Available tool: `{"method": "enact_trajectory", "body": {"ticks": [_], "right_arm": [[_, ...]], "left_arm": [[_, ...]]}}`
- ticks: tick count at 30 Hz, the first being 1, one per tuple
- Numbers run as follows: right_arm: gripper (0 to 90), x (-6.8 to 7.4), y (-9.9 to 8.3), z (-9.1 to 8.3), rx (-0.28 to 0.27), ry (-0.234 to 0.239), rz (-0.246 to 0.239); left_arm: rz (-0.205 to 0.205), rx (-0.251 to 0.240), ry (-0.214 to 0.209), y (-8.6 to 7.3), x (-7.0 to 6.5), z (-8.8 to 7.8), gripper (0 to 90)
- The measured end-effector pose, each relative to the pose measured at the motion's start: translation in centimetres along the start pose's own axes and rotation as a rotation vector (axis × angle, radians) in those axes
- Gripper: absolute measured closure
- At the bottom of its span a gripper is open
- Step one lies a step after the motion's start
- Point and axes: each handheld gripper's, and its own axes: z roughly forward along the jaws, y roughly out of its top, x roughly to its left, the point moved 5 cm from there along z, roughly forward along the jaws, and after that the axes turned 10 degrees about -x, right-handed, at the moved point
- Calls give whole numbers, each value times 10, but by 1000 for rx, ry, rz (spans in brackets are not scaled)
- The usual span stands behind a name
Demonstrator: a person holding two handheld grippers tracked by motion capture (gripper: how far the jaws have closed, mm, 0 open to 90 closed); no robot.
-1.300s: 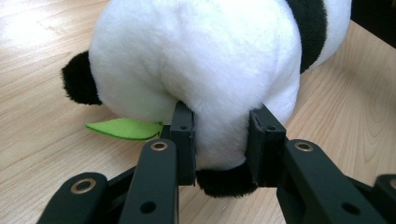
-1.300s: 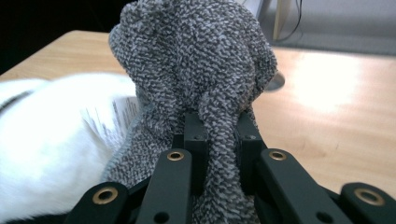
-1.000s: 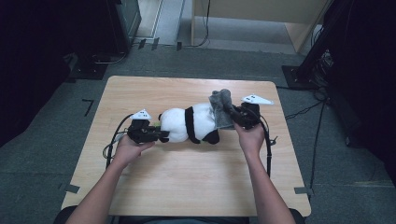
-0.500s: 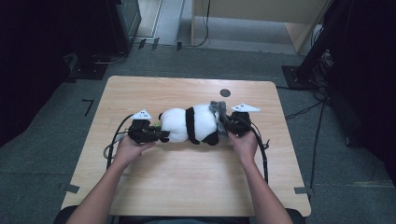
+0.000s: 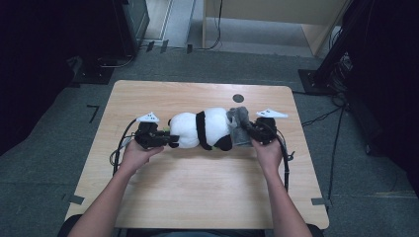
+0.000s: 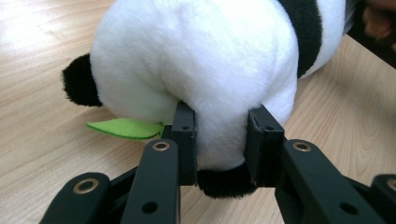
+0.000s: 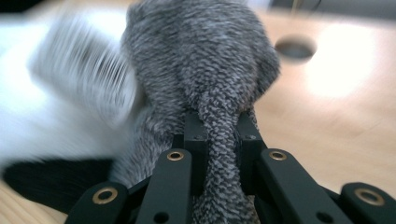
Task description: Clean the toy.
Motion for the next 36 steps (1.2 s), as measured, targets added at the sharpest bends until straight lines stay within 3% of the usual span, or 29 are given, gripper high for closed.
{"method": "enact_trajectory", "body": {"ticks": [2, 7, 10, 12, 14, 16, 19, 22, 24, 28, 31, 36], "right_arm": [[805, 1, 16, -16, -76, 17, -3], [805, 18, 42, -35, -139, 80, -31], [804, 37, 48, -36, -128, 142, -84], [803, 52, 44, -29, -80, 210, -115], [800, 62, 34, -15, 5, 262, -141], [799, 67, 25, -2, 52, 246, -190], [800, 65, 28, 8, 68, 241, -157], [800, 63, 31, 12, 97, 235, -132], [800, 63, 31, 13, 98, 230, -127], [801, 64, 34, 15, 114, 206, -124], [801, 67, 35, 16, 121, 194, -134], [801, 68, 35, 17, 123, 197, -129]], "left_arm": [[6, 4, -17, 2, -4, -1, 700], [21, 30, -69, 3, -14, -5, 701], [47, 37, -88, 2, -20, -7, 699], [57, 38, -84, 0, -20, -6, 697], [68, 37, -74, -5, -20, -2, 693], [83, 42, -58, -9, -17, 2, 678], [73, 9, -45, -9, -13, 2, 588], [107, -14, -31, -11, -12, 1, 459], [108, -18, -20, -12, -12, -2, 412], [123, -25, -11, -12, -15, -9, 419], [169, -30, -4, -12, -22, -17, 423], [182, -79, -39, -2, -29, -24, 398]]}}
